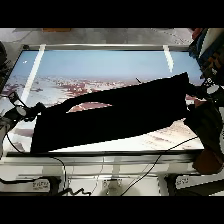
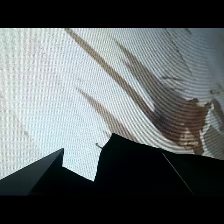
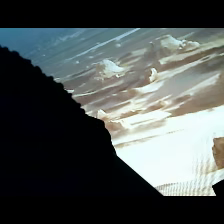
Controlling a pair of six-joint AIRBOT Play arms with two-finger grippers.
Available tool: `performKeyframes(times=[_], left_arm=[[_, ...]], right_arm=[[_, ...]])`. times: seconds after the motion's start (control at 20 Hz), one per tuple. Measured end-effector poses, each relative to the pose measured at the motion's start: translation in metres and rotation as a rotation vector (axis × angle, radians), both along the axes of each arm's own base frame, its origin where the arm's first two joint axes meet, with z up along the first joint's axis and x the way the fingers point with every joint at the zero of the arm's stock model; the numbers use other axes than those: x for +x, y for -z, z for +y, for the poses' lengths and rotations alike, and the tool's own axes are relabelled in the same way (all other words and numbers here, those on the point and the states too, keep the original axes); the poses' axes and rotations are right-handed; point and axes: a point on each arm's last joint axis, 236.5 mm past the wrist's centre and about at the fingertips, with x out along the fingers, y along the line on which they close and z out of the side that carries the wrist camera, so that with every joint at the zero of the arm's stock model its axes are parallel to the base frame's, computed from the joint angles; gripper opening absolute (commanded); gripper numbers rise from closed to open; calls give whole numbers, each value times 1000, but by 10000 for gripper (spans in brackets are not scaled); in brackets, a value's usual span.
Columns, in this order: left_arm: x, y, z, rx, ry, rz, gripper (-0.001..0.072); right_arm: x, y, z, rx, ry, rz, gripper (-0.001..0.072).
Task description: Fold the clothes and pants, and hang the long-sleeved shirts on hangers.
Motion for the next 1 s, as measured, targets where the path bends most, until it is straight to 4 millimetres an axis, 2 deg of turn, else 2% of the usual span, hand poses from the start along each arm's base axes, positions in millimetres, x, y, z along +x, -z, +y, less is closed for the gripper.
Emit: performKeyframes(times=[0.05, 0.1, 0.15, 0.2, 0.35, 0.45, 0.55, 0.65, 0.8, 0.9, 1.0], left_arm=[[3, 2, -3, 5, 10, -3, 362], [6, 4, -6, 7, 19, -7, 249], [9, 6, -12, 9, 34, -6, 101], [11, 7, -18, 9, 46, -5, 15], [21, 4, -31, 48, 114, -24, 13], [38, -17, -30, 108, 151, -93, 13], [59, -53, -24, 172, 162, -199, 12], [80, -103, -16, 249, 155, -340, 12], [94, -168, -10, 332, 142, -497, 12], [96, -196, -8, 382, 149, -554, 12], [96, -214, -7, 415, 153, -590, 12]], right_arm=[[0, 0, 0, 0, 0, 0, 26], [0, 0, 0, 1, 0, 1, 26], [0, 0, 0, 1, -1, 2, 26], [-1, 1, 1, 1, -2, 3, 26], [-1, 1, 1, 2, -3, 5, 26], [-1, 1, 1, 1, -3, 5, 26], [-1, 1, 0, -4, -3, 5, 26], [0, 0, -1, -7, -3, 3, 26], [0, 0, -1, -9, -3, 3, 26], [0, 0, -1, -10, -3, 3, 26], [-1, 0, -1, -10, -3, 3, 26]])
